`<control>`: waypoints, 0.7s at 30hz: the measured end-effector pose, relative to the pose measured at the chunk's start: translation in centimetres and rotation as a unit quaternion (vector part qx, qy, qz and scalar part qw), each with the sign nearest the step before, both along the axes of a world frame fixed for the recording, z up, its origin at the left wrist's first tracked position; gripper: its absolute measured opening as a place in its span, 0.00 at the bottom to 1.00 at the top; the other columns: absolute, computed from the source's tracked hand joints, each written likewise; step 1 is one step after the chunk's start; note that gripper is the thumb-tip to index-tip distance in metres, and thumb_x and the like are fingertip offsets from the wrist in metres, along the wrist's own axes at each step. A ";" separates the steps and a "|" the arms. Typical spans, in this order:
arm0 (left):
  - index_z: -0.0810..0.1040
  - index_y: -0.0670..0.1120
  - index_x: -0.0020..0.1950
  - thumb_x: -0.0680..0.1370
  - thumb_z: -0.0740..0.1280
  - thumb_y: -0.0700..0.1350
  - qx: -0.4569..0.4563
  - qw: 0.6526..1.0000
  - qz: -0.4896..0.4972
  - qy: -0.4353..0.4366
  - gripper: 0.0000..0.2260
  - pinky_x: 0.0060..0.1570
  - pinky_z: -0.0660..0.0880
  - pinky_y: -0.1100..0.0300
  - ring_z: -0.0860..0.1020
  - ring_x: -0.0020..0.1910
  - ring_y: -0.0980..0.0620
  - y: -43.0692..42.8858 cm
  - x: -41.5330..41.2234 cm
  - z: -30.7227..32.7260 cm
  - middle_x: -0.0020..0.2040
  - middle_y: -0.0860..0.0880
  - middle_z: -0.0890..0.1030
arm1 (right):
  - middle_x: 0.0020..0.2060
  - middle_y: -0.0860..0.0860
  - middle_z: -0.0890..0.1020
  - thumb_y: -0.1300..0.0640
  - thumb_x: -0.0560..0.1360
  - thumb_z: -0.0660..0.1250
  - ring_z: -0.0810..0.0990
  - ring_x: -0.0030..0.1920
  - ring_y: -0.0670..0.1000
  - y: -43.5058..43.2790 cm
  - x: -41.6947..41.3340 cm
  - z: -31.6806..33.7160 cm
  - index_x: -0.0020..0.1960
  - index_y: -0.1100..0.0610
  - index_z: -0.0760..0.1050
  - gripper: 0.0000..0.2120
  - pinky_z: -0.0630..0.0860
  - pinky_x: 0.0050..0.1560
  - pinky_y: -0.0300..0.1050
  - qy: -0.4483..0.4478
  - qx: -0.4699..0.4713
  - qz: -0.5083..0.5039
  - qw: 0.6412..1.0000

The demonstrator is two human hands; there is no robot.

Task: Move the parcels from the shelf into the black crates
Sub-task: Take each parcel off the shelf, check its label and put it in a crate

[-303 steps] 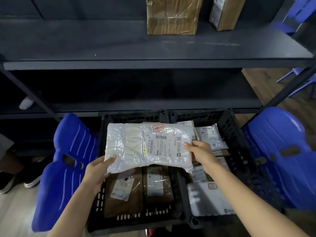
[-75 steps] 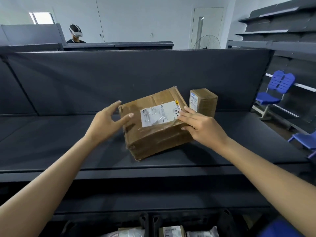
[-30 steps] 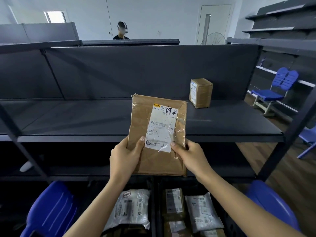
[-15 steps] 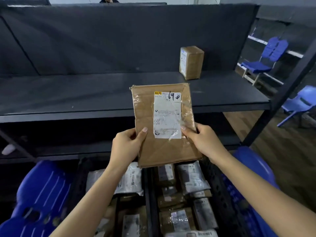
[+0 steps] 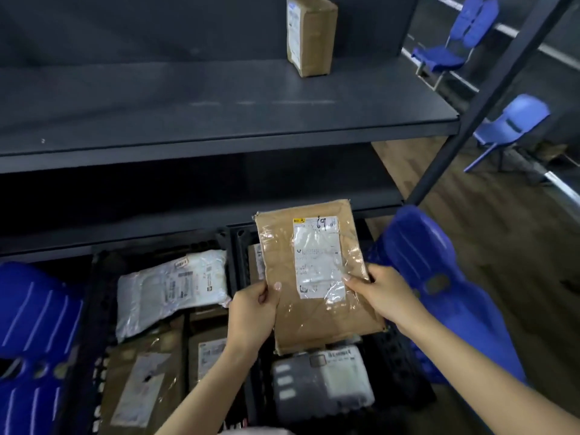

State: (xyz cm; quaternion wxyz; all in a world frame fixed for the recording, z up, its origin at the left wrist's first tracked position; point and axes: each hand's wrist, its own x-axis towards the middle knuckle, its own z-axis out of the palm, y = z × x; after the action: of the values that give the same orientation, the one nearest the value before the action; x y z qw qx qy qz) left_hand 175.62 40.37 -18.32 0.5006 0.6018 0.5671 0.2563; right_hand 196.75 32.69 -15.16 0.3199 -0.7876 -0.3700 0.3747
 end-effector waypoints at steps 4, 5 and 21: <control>0.61 0.45 0.28 0.78 0.66 0.45 0.006 0.997 -0.014 0.069 0.22 0.26 0.55 0.62 0.58 0.25 0.56 -2.0 -0.4 -2.9 0.22 0.54 0.60 | 0.44 0.51 0.86 0.46 0.73 0.69 0.84 0.44 0.49 -1.6 -0.7 -3.0 0.51 0.53 0.81 0.12 0.78 0.49 0.48 0.002 -0.047 0.011 0.999; 0.60 0.46 0.28 0.78 0.66 0.45 0.003 0.996 -0.017 0.082 0.22 0.27 0.55 0.60 0.58 0.26 0.55 -2.3 -0.5 -3.6 0.23 0.53 0.60 | 0.45 0.53 0.86 0.47 0.74 0.69 0.84 0.45 0.52 -1.8 -0.8 -3.6 0.52 0.53 0.81 0.12 0.78 0.50 0.51 0.011 -0.051 0.012 0.999; 0.68 0.47 0.30 0.81 0.61 0.43 -0.109 0.980 0.030 0.162 0.18 0.25 0.60 0.61 0.68 0.26 0.54 -0.2 0.1 -11.1 0.25 0.50 0.70 | 0.39 0.49 0.84 0.48 0.73 0.70 0.82 0.38 0.46 1.8 -2.5 -12.1 0.49 0.52 0.81 0.09 0.73 0.36 0.38 0.029 -0.135 0.020 0.990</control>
State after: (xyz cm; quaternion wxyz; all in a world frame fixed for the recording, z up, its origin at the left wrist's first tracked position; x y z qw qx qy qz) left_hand 175.76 40.12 -29.37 0.4566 0.5601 0.6829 0.1069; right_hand 194.26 34.51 -27.28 0.2141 -0.8049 -0.3223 0.4500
